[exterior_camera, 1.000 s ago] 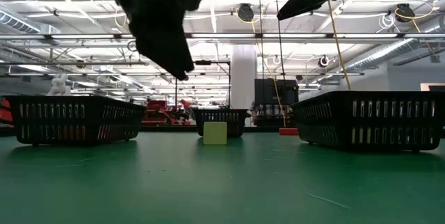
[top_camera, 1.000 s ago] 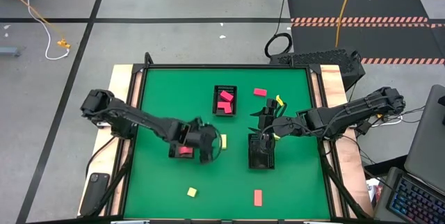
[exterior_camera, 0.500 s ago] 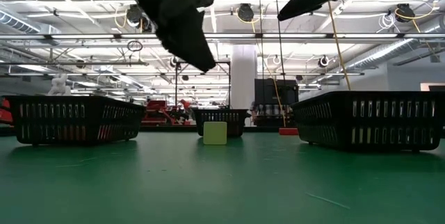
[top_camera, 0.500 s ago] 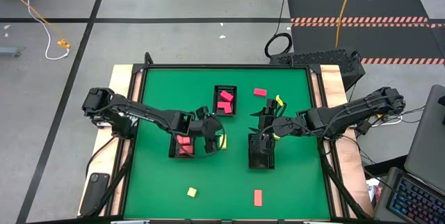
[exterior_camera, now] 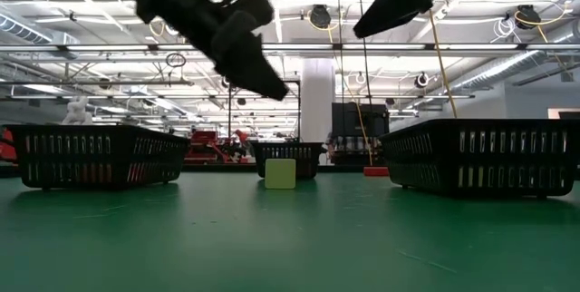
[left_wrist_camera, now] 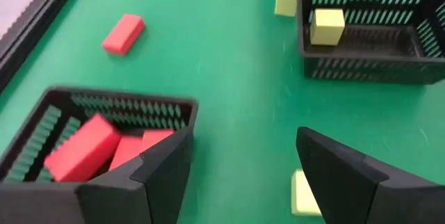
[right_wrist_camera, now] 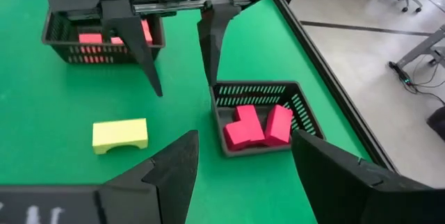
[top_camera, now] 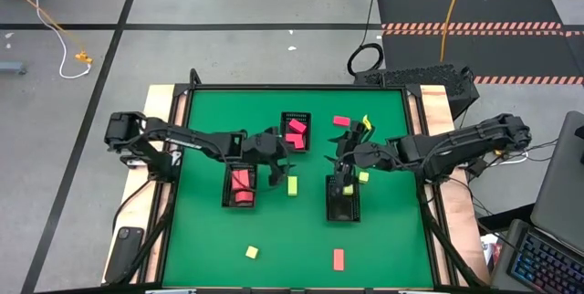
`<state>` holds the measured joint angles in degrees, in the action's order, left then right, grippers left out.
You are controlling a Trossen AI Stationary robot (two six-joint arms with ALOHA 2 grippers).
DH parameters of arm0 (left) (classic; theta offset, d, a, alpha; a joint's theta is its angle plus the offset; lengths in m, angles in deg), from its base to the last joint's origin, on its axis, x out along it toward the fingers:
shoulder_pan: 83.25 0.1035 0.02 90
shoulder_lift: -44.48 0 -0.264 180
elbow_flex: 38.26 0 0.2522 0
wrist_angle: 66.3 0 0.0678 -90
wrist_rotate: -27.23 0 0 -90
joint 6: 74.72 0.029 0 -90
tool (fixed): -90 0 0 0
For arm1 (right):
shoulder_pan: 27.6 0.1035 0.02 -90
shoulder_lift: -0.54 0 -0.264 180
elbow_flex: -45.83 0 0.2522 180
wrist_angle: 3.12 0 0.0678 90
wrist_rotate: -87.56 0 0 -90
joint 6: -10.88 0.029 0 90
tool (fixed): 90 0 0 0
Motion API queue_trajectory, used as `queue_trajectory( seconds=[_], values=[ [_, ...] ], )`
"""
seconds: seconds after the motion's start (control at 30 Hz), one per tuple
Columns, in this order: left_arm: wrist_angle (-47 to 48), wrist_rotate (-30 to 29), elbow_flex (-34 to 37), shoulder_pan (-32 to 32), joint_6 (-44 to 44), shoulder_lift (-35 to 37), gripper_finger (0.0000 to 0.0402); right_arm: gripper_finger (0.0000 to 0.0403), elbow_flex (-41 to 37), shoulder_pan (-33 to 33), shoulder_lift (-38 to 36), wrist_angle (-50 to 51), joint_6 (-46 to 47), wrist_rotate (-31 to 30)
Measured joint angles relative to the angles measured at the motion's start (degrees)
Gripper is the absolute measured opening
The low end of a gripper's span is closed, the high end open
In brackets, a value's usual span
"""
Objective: Sort & place blocks by color
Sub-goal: Put the green block into the bottom right black bin
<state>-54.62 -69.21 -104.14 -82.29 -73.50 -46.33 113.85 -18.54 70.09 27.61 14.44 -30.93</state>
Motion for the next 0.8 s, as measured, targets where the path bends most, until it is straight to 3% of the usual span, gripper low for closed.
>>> queue_trajectory(
  seconds=[0.23, 0.47, 0.57, 0.8],
  values=[
    [-12.1, 0.6, 11.2, 0.3, -3.4, 9.4, 0.0257, 0.0224, 0.0, -1.1, 6.4, -5.9, -4.4, 0.4],
    [-15.7, 0.6, 16.7, 1.1, -2.5, 19.2, 0.0257, 0.0229, 0.2, -2.9, 13.9, -19.8, -6.3, 10.6],
    [-16.0, 2.2, 17.2, 1.6, -0.3, 22.0, 0.0257, 0.0250, 0.2, -3.4, 17.1, -24.3, -6.1, 12.3],
    [-20.4, 7.9, 20.4, 4.2, -1.8, 26.1, 0.0257, 0.0327, 4.1, -3.3, 25.3, -24.0, -3.0, 12.3]
  ],
)
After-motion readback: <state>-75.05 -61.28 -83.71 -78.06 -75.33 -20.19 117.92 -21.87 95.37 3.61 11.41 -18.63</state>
